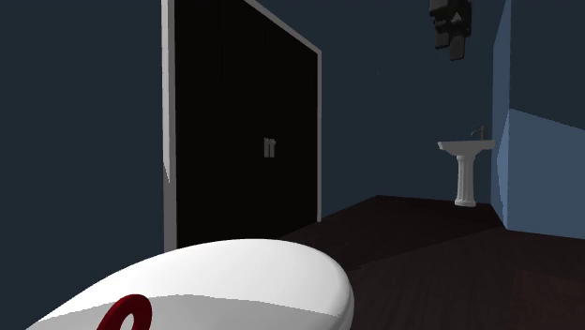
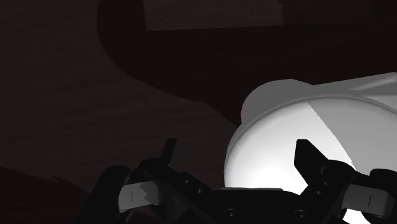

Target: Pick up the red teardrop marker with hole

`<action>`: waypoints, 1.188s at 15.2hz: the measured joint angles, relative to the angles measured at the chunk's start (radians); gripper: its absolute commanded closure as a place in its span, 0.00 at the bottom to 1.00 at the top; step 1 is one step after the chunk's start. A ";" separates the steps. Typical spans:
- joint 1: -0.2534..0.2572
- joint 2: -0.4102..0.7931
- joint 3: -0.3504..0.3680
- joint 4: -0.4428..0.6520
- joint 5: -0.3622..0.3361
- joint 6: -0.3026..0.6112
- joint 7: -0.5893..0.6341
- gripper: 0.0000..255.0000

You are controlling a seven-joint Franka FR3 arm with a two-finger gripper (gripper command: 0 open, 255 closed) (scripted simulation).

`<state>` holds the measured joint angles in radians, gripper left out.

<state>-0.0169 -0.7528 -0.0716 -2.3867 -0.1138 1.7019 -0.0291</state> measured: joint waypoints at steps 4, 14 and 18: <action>0.003 -0.006 0.046 -0.040 0.027 0.025 0.080 0.00; 0.030 0.095 0.276 -0.132 0.163 0.181 0.471 0.00; 0.031 0.192 0.370 -0.117 0.202 0.253 0.631 0.00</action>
<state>0.0139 -0.5611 0.2986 -2.5035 0.0882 1.9553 0.6017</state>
